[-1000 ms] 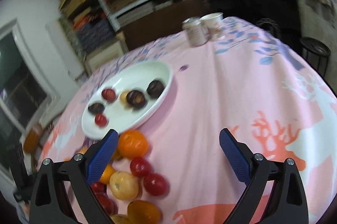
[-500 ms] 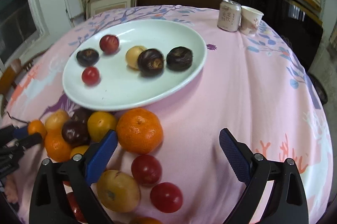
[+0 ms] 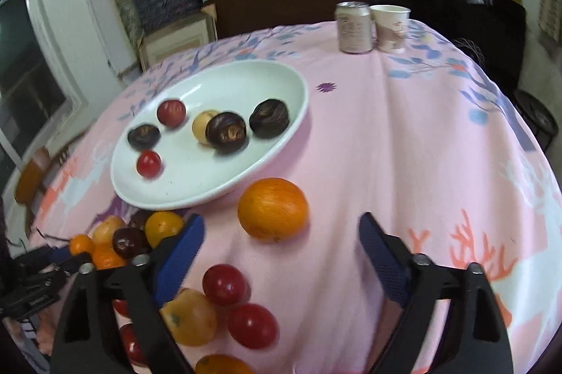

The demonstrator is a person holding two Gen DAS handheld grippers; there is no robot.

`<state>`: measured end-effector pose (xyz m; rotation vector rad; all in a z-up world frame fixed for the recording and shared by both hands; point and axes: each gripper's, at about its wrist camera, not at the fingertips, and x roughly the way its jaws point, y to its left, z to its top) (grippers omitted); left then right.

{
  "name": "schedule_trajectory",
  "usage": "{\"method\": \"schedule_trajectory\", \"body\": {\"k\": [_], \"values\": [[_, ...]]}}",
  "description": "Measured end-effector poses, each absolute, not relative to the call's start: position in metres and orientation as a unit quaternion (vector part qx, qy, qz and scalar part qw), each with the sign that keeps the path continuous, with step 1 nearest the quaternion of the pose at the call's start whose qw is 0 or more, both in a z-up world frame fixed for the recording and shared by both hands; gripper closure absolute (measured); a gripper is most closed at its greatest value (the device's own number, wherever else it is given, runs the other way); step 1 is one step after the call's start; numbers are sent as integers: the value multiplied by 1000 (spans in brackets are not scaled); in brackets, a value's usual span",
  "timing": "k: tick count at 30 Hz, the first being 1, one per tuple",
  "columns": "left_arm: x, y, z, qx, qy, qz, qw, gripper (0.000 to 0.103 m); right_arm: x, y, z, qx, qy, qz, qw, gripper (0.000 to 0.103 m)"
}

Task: Organize fruits
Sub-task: 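Close the left gripper on the orange while the right moves to another orange, then grasp an orange with the right gripper while the left holds its orange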

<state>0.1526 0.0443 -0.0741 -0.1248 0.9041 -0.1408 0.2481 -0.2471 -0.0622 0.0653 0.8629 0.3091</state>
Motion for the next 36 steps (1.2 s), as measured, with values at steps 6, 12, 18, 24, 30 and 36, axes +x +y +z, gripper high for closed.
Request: {"method": "schedule_trajectory", "body": {"k": [6,12,18,24,30,36], "values": [[153,44,-75,-60,439,-69,894,67,261,-245,-68,29,435,166,885,46],[154,43,-76,-59,442,-71,892,67,256,-232,-71,15,434,181,882,55],[155,44,-76,-67,441,-77,892,67,255,-245,-71,46,435,183,880,56],[151,46,-71,-70,428,-77,898,67,242,-268,-67,99,418,173,886,56],[161,36,-47,-49,403,-71,911,68,227,-282,-56,129,390,172,895,56],[206,12,0,-24,364,-98,926,68,247,-276,-17,143,367,194,899,56]]}}
